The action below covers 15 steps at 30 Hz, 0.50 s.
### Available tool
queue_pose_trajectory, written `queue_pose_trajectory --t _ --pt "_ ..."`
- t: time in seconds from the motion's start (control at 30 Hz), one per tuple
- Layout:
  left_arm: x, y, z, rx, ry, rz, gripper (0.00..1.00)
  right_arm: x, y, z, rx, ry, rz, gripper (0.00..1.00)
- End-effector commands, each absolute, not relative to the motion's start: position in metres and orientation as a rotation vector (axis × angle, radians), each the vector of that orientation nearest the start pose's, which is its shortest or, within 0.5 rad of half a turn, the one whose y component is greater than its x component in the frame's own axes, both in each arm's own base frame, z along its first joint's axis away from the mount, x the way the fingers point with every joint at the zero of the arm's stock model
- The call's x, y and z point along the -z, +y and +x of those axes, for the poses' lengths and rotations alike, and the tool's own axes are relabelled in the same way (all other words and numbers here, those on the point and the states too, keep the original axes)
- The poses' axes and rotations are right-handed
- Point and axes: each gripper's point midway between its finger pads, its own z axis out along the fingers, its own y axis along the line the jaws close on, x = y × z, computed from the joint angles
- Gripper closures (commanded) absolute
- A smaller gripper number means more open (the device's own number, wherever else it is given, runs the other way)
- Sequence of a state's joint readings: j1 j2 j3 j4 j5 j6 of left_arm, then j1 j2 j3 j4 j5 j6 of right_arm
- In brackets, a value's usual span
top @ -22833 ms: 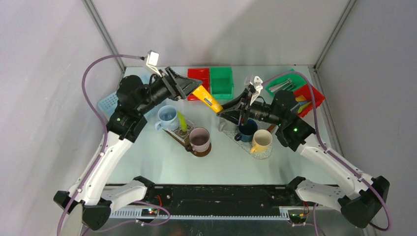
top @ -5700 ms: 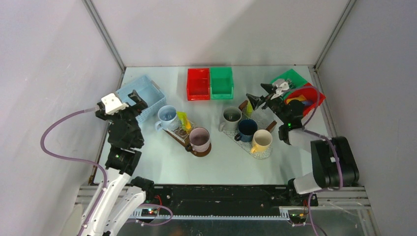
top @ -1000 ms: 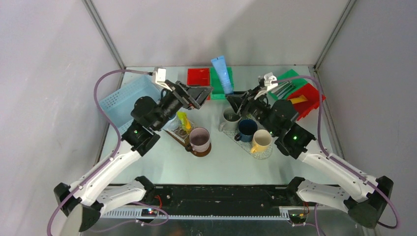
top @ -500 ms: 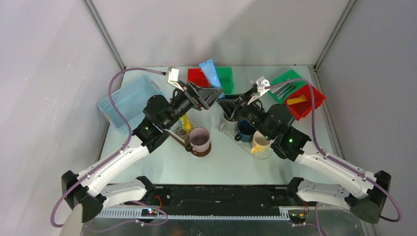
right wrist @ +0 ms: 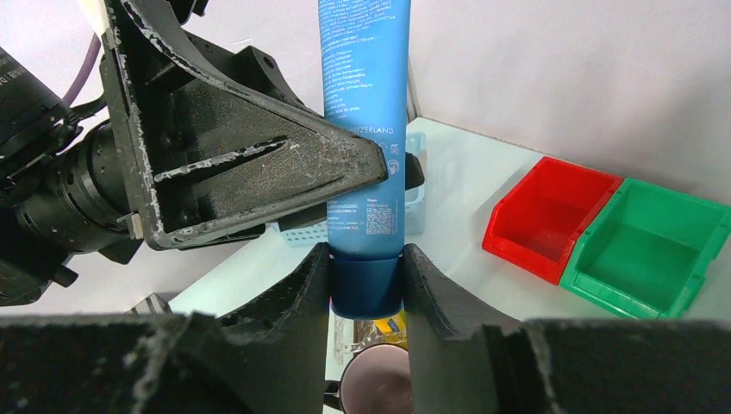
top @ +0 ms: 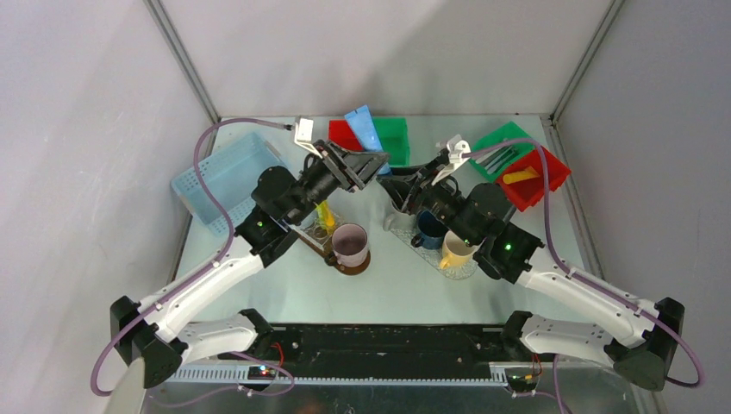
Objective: Prepare toiletry sets of a toothbrush and toothpaste on the tray
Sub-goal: Pick up the toothpaste from the storage box.
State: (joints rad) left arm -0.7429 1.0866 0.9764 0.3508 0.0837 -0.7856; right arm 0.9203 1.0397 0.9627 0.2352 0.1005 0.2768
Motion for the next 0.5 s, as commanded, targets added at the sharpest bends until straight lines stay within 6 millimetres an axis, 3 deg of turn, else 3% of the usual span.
queue_pose_trajectory --t 0.0,0.17,0.3,0.47 --pt "-0.430 -0.297 0.250 1.368 1.392 0.078 0.53 -0.407 0.305 0.236 -0.943 1.338 -0.371 0.94" --pt "-0.429 -0.295 0.249 1.349 1.392 0.083 0.66 -0.405 0.304 0.236 -0.938 1.348 -0.371 0.87" --pt "-0.430 -0.292 0.250 1.325 1.391 0.089 0.71 -0.406 0.302 0.234 -0.938 1.349 -0.374 0.72" --pt "-0.422 -0.285 0.254 1.274 1.428 0.118 0.72 -0.397 0.298 0.236 -0.909 1.379 -0.401 0.40"
